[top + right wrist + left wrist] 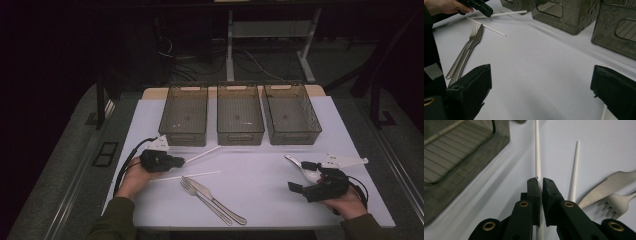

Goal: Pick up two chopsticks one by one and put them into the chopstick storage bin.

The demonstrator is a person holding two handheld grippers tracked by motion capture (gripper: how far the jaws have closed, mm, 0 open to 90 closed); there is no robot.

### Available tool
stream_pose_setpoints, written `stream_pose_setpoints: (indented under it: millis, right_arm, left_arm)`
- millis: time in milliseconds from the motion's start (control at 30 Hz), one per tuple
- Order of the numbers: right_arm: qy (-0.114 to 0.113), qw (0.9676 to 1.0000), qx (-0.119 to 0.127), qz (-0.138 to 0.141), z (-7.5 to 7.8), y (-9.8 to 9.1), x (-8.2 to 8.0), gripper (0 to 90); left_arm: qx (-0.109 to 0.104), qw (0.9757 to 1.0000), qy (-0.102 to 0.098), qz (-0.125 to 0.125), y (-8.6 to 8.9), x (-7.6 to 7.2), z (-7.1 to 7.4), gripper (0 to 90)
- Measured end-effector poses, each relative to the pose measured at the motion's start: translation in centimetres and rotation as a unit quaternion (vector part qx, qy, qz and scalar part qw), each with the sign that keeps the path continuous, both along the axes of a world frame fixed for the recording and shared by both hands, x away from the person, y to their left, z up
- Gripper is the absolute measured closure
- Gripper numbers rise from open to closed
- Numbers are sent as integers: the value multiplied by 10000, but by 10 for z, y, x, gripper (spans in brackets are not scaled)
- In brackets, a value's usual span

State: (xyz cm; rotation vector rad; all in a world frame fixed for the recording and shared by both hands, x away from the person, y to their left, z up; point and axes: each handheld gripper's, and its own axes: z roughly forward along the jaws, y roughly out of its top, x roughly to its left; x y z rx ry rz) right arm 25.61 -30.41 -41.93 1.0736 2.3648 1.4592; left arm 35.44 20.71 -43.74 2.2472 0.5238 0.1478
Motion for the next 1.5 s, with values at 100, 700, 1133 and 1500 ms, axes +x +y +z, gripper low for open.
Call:
stream_pose_setpoints:
  millis: [100, 700, 1133, 1500]
  right_arm:
    - [6, 10000, -5, 1, 0, 0, 0, 35]
    - [17, 10000, 20, -12, 0, 0, 0, 35]
    - [25, 10000, 26, -9, 0, 0, 0, 35]
    - [41, 10000, 66, -17, 0, -1, 1, 35]
  left_arm:
    - [-11, 9999, -113, -22, -1, -1, 5, 844]
    - [-702, 9959, -542, 201, -4, 7, 40, 844]
    - [-970, 9925, -663, 324, -4, 15, 54, 844]
    - [-1041, 9902, -767, 519, -2, 44, 98, 844]
